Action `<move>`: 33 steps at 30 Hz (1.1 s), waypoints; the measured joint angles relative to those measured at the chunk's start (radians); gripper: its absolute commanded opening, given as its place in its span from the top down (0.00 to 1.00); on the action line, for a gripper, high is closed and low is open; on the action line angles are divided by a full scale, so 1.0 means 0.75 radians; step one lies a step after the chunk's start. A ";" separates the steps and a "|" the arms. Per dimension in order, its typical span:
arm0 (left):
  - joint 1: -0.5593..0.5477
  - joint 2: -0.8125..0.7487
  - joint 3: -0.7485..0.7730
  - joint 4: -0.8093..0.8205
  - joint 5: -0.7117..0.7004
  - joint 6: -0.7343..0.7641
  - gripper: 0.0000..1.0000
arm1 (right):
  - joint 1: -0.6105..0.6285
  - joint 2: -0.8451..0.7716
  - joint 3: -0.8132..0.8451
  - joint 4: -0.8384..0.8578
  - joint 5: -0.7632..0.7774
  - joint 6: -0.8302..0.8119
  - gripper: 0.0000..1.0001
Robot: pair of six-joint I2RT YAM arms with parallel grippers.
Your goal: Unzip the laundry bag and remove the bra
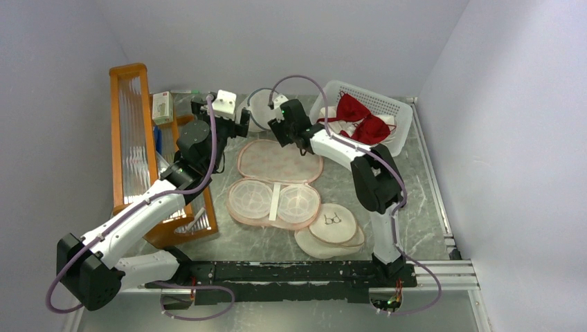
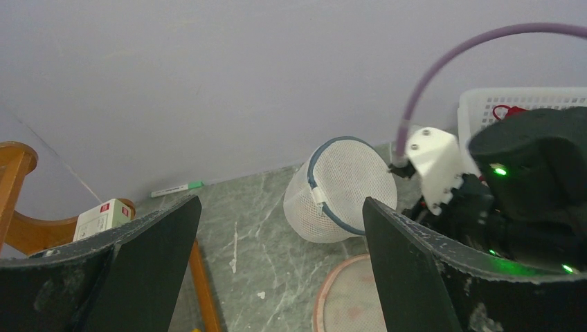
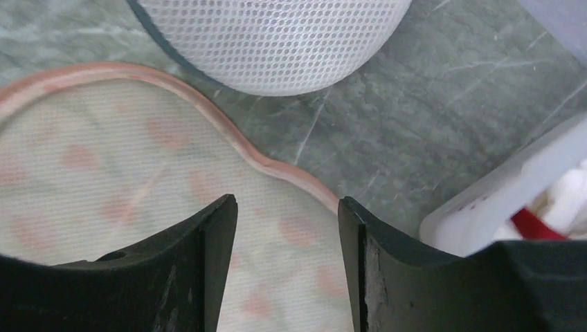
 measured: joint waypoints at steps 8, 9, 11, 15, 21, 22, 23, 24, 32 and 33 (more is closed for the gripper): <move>0.003 0.002 0.002 -0.002 0.006 -0.001 0.01 | -0.064 0.249 0.321 -0.325 -0.127 -0.269 0.52; 0.004 0.002 0.003 -0.002 0.008 -0.002 0.01 | -0.071 0.267 0.332 -0.358 -0.137 -0.298 0.52; 0.007 0.002 0.004 -0.002 0.011 -0.005 0.01 | -0.083 0.286 0.339 -0.396 -0.150 -0.331 0.54; 0.014 0.002 0.005 -0.003 0.019 -0.011 0.01 | -0.103 0.309 0.348 -0.447 -0.172 -0.377 0.57; 0.019 0.002 0.005 -0.003 0.023 -0.016 0.01 | -0.129 0.328 0.360 -0.448 -0.233 -0.399 0.59; 0.019 0.002 0.005 -0.003 0.023 -0.017 0.01 | -0.134 0.331 0.364 -0.448 -0.245 -0.400 0.59; 0.019 0.002 0.006 -0.003 0.023 -0.019 0.01 | -0.140 0.333 0.368 -0.448 -0.263 -0.401 0.58; 0.019 0.002 0.006 -0.003 0.024 -0.020 0.01 | -0.145 0.334 0.370 -0.449 -0.279 -0.401 0.57; 0.027 0.002 0.013 -0.007 0.033 -0.033 0.01 | -0.184 0.350 0.395 -0.448 -0.360 -0.395 0.49; 0.028 0.002 0.013 -0.007 0.033 -0.035 0.01 | -0.186 0.350 0.395 -0.448 -0.363 -0.391 0.48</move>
